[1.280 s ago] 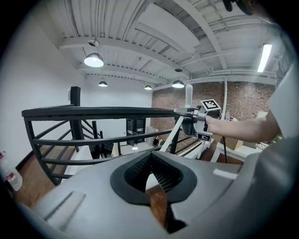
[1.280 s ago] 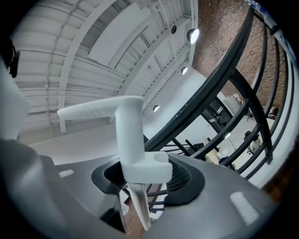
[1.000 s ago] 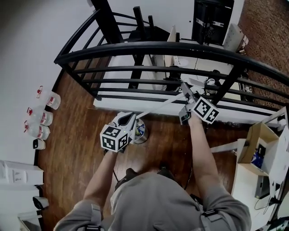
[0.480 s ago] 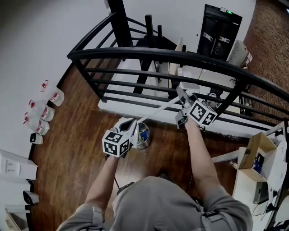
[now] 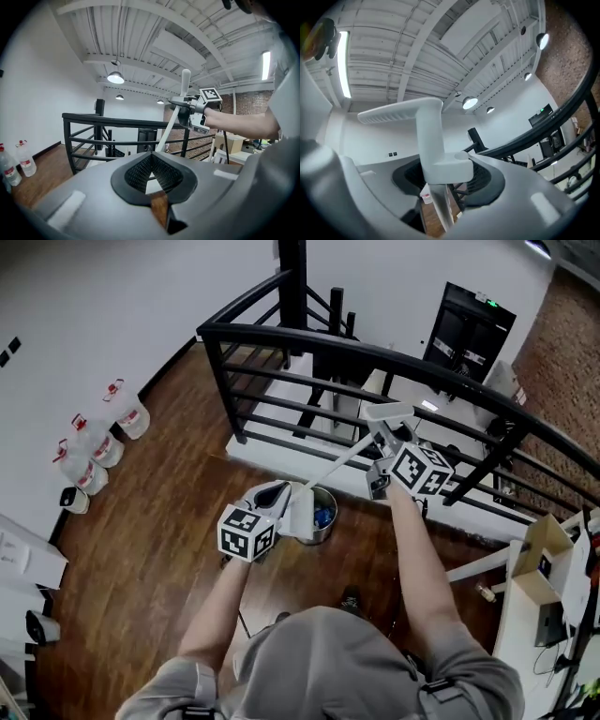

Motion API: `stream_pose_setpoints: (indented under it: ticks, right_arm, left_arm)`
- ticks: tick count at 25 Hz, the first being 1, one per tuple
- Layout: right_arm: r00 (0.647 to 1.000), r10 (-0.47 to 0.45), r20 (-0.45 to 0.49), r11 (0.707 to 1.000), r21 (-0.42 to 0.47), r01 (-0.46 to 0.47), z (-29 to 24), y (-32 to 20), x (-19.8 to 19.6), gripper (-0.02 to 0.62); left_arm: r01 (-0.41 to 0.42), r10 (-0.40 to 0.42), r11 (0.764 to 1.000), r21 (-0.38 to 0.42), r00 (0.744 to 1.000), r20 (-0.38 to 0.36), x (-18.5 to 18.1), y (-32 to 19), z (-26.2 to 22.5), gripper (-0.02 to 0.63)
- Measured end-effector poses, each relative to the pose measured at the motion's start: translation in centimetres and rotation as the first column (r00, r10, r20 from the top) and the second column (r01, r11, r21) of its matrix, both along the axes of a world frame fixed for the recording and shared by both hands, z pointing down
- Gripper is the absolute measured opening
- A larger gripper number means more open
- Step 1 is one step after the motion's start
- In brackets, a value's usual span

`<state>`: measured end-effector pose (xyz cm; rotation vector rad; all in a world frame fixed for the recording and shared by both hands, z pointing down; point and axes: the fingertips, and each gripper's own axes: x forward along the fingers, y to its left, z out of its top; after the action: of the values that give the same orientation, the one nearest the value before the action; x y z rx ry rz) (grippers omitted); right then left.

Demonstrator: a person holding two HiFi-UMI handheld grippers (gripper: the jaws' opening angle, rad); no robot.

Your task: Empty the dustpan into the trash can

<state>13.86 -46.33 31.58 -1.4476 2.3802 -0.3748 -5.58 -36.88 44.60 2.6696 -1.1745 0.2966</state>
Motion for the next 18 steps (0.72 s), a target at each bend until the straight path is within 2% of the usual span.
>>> stream_pose_setpoints:
  ticks: [5, 9, 12, 18]
  right_arm:
    - [0.994, 0.056, -0.092, 0.996, 0.081, -0.049, -3.0, 4.5, -4.9, 0.193]
    - [0.983, 0.097, -0.153, 0.989, 0.122, -0.079, -4.8, 7.3, -5.9, 0.192]
    - [0.973, 0.115, -0.203, 0.989, 0.115, -0.093, -4.5, 9.5, -5.2, 0.192]
    - [0.943, 0.158, -0.294, 0.987, 0.032, -0.156, -0.9, 14.5, 0.4, 0.192]
  left_arm:
    - [-0.029, 0.030, 0.999, 0.018, 0.999, -0.026, -4.9, 3.8, -0.8, 0.000]
    - [-0.065, 0.066, 0.998, 0.017, 0.997, -0.034, -6.2, 5.1, -0.9, 0.000]
    - [-0.098, 0.099, 0.995, 0.006, 0.994, -0.045, -5.0, 5.9, -0.7, 0.000]
    - [-0.202, 0.201, 0.979, -0.010, 0.978, -0.057, 1.9, 7.3, -0.4, 0.000]
